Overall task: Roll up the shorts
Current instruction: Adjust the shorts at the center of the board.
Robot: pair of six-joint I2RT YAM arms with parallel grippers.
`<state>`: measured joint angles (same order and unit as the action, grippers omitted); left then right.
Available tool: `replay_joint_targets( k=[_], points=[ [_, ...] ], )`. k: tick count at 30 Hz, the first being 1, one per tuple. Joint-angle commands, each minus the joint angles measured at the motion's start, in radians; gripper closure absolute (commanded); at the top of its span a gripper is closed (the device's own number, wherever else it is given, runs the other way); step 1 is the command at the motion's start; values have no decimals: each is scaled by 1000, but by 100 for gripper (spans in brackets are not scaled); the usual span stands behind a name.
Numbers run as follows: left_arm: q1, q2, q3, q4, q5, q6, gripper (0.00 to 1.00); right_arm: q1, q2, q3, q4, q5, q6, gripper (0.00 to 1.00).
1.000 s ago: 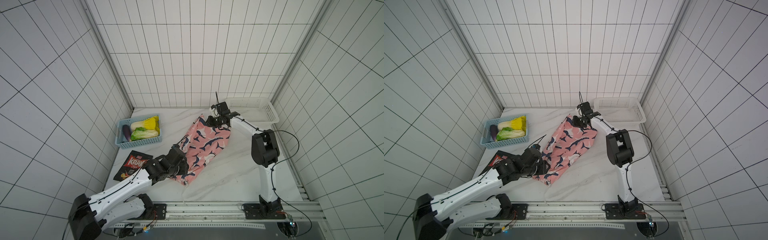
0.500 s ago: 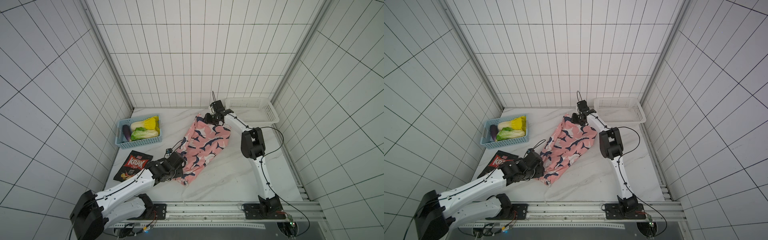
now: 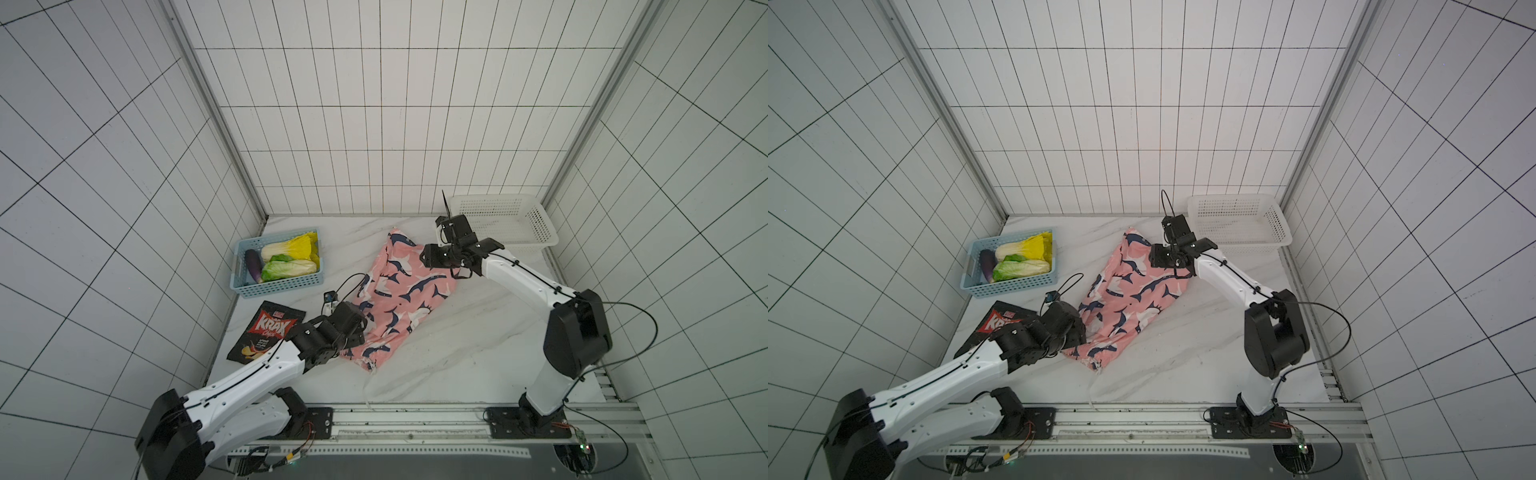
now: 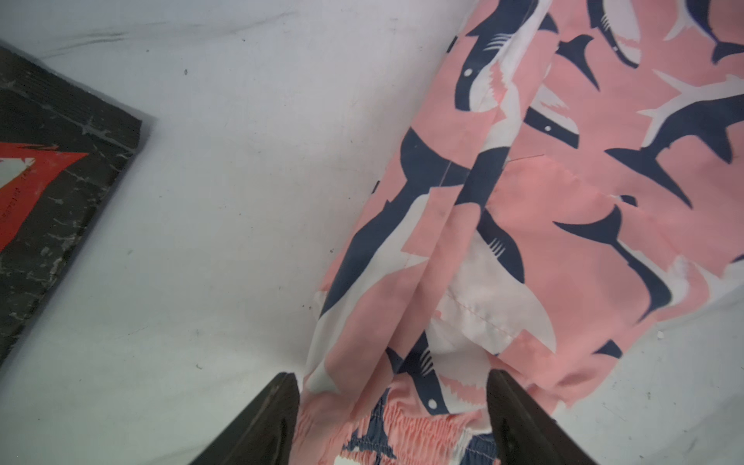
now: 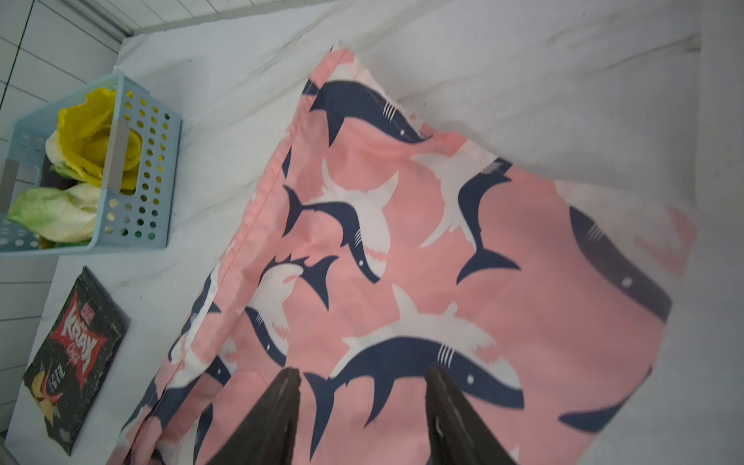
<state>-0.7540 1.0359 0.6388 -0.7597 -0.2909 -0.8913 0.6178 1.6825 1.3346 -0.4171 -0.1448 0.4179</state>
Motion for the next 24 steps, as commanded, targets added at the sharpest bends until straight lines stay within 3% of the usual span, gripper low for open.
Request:
replay_joint_targets(
  k=[1,5,11,20,24],
  points=[
    [13,85,-14,15,7,-32,27,21,-5,-192,57,33,68,49],
    [16,182,-15,24,37,-53,37,23,5,-304,104,43,95,52],
    [16,180,-60,51,73,-77,43,22,54,-344,142,57,128,55],
    [16,176,-95,174,164,-32,45,-45,304,-58,102,99,109,55],
    [17,235,-54,258,156,-12,45,-75,384,68,95,145,77,55]
  ],
)
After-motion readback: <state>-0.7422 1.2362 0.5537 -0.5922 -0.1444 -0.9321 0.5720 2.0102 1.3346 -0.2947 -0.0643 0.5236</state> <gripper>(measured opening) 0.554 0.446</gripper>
